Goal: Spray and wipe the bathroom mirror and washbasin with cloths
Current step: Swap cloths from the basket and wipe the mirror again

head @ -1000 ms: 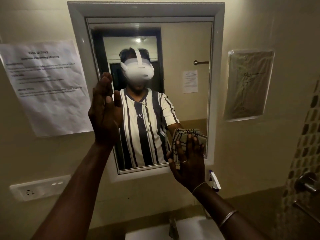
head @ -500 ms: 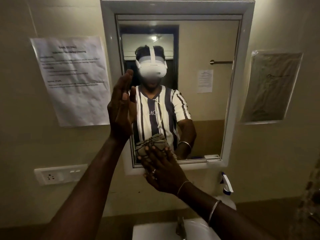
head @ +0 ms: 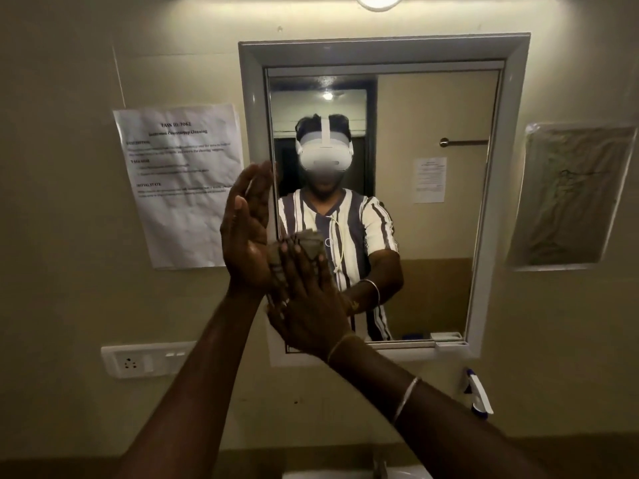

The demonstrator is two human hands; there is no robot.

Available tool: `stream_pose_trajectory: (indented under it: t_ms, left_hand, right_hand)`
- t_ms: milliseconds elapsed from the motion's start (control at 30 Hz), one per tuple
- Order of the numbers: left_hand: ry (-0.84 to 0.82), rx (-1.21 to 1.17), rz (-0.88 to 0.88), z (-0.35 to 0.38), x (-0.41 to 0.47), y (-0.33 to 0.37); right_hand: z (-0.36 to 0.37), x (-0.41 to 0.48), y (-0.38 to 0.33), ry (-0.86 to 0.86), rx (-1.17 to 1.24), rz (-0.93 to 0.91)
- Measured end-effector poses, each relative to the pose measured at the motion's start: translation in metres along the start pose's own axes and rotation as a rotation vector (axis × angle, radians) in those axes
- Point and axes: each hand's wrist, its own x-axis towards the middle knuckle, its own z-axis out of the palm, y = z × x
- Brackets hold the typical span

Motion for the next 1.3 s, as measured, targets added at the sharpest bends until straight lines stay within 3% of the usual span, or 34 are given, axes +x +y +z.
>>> stream_pose_trajectory:
  t_ms: [133,300,633,1000,1100,1233,1300]
  left_hand:
    - [0.086,0.145,0.017,-0.001,0.012,0.013]
    - [0.121,0.288,0.113,0.008,0.015,0.015]
    - [0.037,0.438,0.213,0.033,0.03,0.006]
    - [-0.117,0.22,0.111,0.044,0.022,-0.026]
    - [-0.098,0.396,0.185,0.045,0.018,-0.028]
    - [-0.043,1.064,0.386,0.026,0.014,-0.033]
    - [-0.06,1.209,0.414,0.016,0.007,-0.035]
  right_hand:
    - [-0.018,0.055,0.017,0.087,0.009,-0.048]
    - [-0.036,0.095,0.042,0.075,-0.06,-0.109]
    - [-0.062,0.128,0.069,0.041,-0.145,-0.083]
    - [-0.104,0.056,0.188,0.171,-0.223,0.315]
    - [-0.109,0.026,0.212,0.181,-0.267,0.446]
    - [-0.1,0.022,0.204,0.198,-0.265,0.526]
    - [-0.093,0.028,0.189,0.234,-0.234,0.552]
